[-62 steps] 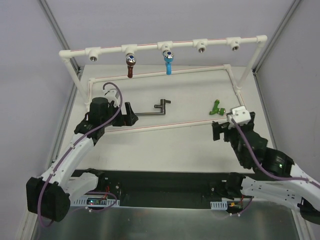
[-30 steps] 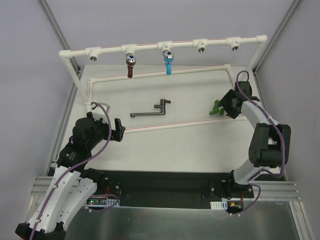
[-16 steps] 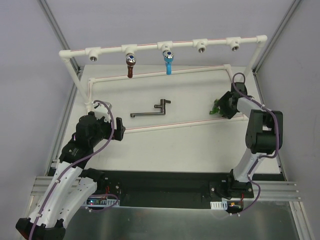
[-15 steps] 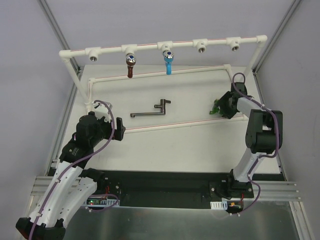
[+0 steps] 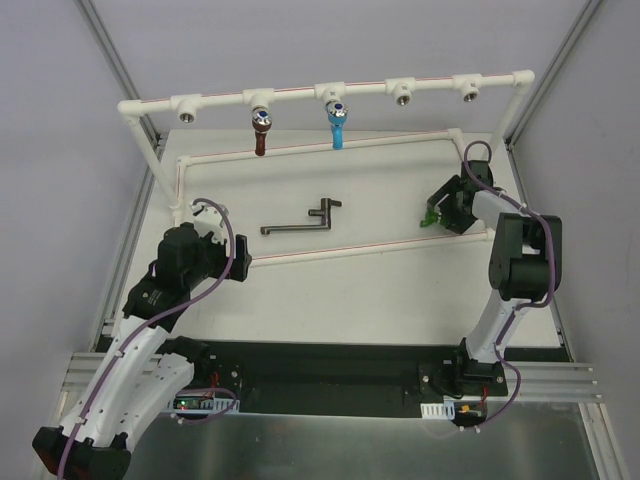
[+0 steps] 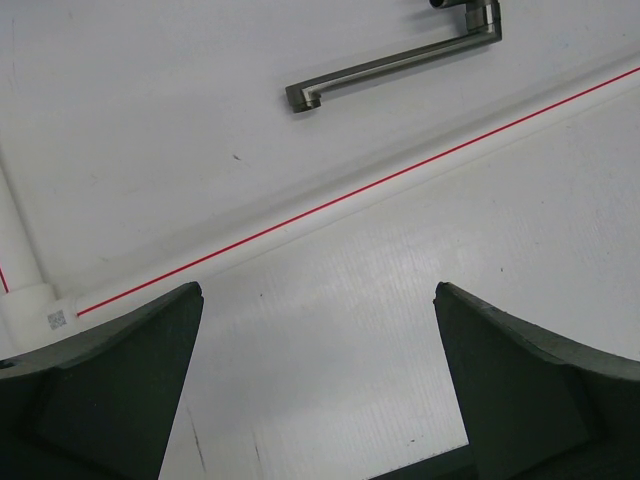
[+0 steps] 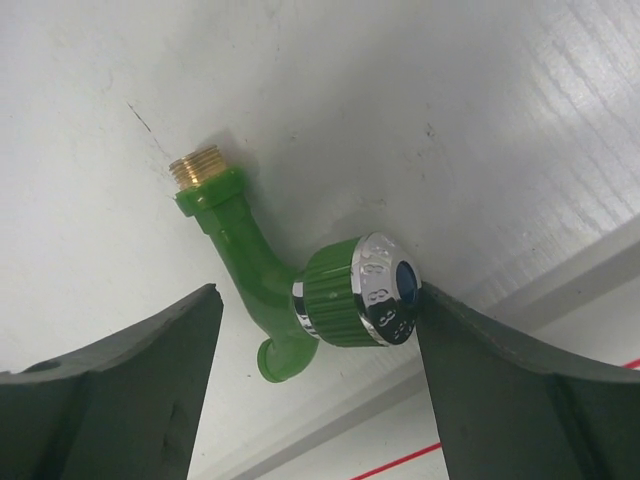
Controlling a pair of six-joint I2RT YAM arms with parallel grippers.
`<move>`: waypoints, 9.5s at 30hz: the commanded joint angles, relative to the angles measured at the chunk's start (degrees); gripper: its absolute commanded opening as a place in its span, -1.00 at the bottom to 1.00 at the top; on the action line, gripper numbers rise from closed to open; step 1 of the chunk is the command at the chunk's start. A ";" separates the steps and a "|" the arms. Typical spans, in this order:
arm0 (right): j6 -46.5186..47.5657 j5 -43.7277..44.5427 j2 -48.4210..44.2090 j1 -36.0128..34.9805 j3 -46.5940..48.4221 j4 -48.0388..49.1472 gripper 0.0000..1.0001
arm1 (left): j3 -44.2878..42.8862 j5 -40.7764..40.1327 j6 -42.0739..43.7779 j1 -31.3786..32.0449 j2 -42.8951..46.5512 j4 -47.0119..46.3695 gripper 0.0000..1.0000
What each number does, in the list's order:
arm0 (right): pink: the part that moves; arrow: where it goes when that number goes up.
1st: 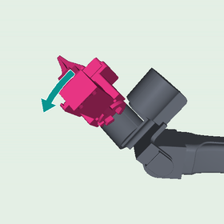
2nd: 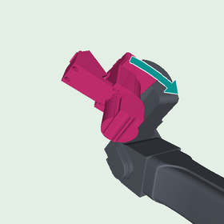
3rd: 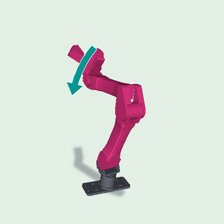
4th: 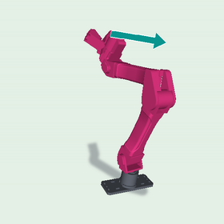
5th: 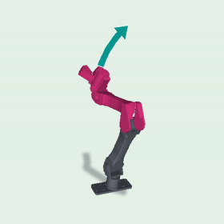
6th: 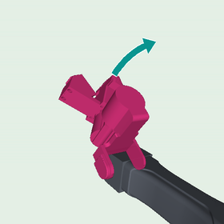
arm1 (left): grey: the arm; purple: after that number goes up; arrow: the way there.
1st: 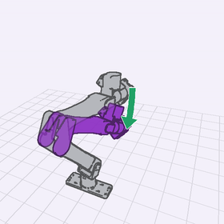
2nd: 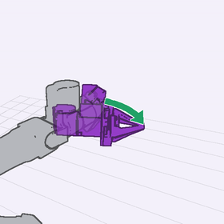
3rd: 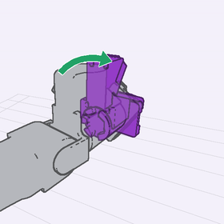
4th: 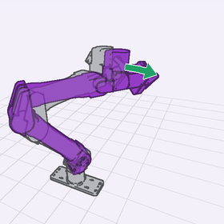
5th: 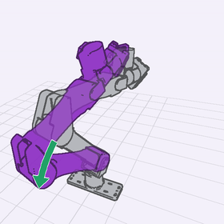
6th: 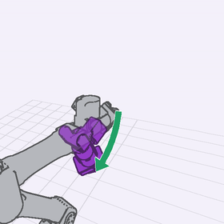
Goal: Install the water faucets
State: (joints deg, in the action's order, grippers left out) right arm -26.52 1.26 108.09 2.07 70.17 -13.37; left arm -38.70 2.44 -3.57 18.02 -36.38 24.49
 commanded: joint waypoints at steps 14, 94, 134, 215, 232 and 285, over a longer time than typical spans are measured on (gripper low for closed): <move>-1.61 0.24 3.17 1.10 1.55 1.41 -0.21 | 0.20 0.37 0.76 -1.06 -1.06 -0.94 0.98; -30.15 -33.50 -15.49 -39.24 -33.62 101.14 0.92 | 25.78 11.37 -68.93 6.32 -8.80 -73.62 -1.00; -27.26 -32.63 -12.56 -44.52 -24.65 101.17 0.11 | 19.54 3.90 -67.97 10.72 -12.66 -80.04 -1.00; 31.01 -9.88 -76.63 -23.25 -33.78 7.48 -0.97 | -27.31 3.45 24.76 18.54 -65.30 -7.53 0.52; 31.53 -3.19 -80.67 -23.25 -32.82 4.58 -0.97 | -21.86 12.51 6.75 21.44 -62.42 -5.86 -0.70; 35.84 5.86 -76.45 -23.16 -23.15 13.63 -0.97 | -27.56 16.73 12.18 40.95 -7.04 -4.81 0.61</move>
State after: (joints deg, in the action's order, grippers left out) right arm 8.25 6.87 32.21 -21.23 43.92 -0.95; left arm -60.29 15.27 3.60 58.57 -44.03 17.45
